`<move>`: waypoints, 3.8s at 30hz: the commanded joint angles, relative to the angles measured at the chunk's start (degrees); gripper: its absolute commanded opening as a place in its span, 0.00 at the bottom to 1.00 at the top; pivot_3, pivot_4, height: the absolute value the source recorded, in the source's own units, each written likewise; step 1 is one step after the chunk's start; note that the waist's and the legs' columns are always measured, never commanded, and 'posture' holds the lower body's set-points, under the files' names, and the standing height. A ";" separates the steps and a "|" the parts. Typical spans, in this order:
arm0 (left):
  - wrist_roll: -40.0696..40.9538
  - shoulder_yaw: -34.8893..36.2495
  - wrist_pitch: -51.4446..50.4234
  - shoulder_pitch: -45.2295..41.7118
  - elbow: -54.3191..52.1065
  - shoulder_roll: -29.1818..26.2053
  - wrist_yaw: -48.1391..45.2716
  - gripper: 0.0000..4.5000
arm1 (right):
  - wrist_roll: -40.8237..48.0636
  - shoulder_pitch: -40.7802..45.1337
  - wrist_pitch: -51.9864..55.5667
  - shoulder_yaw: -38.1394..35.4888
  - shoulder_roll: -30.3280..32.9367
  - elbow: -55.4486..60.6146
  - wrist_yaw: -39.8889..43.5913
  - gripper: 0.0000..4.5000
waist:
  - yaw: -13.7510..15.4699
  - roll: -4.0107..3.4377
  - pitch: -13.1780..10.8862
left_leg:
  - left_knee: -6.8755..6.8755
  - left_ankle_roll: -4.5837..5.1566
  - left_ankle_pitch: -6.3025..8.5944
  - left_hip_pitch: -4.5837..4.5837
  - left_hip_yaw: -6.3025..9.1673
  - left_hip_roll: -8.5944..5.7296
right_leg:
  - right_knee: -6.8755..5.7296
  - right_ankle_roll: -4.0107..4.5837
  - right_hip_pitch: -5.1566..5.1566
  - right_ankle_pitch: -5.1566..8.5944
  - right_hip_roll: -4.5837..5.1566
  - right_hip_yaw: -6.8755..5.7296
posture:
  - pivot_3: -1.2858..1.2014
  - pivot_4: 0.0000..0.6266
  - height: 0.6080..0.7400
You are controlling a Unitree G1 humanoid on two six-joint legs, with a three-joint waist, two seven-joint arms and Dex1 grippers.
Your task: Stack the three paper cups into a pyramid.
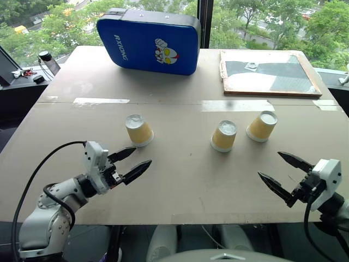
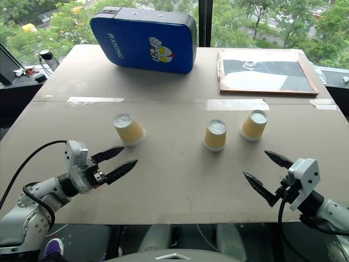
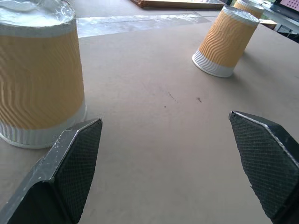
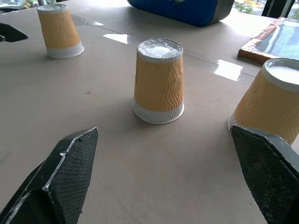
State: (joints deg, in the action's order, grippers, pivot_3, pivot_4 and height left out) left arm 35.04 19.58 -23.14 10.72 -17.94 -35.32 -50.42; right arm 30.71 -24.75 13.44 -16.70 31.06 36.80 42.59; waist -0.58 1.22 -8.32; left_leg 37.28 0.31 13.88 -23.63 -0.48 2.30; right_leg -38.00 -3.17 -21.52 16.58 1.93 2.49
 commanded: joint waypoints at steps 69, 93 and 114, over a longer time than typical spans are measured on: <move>-0.84 4.76 7.19 -9.09 12.14 -4.33 -2.49 1.00 | -0.76 27.00 6.79 14.31 -1.68 -0.14 3.36 0.99 | 0.24 -0.04 -0.09 | -0.01 0.00 0.00 -0.10 0.09 -0.02 | -0.05 0.00 -0.11 -0.01 0.01 -0.14 | 0.52 0.24 1.00; -7.27 -8.74 7.29 -31.66 31.57 -4.82 -12.23 0.57 | 9.51 3.04 0.08 -0.05 4.80 12.10 8.46 1.00 | 0.15 0.07 -0.09 | 0.07 0.00 0.00 -0.12 0.10 -0.05 | -0.04 -0.03 -0.05 -0.02 -0.01 -0.14 | 0.52 0.24 1.00; -15.17 -22.76 13.55 -46.77 40.51 7.96 -18.66 0.57 | 3.01 -8.08 -2.65 0.28 1.11 19.37 -0.39 1.00 | 0.05 0.11 -0.08 | 0.14 0.00 -0.01 -0.14 0.11 -0.09 | -0.07 -0.03 -0.03 -0.02 -0.06 -0.14 | 0.52 0.24 1.00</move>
State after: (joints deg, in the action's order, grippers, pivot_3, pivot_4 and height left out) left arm 20.35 -2.88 -11.42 -34.87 22.53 -27.45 -68.19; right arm 33.90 -32.47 11.95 -15.59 32.44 53.90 43.03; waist -0.54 1.33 -8.41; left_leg 37.43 0.31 13.87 -23.77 -0.37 2.21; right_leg -38.07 -3.21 -21.55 16.56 1.88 2.35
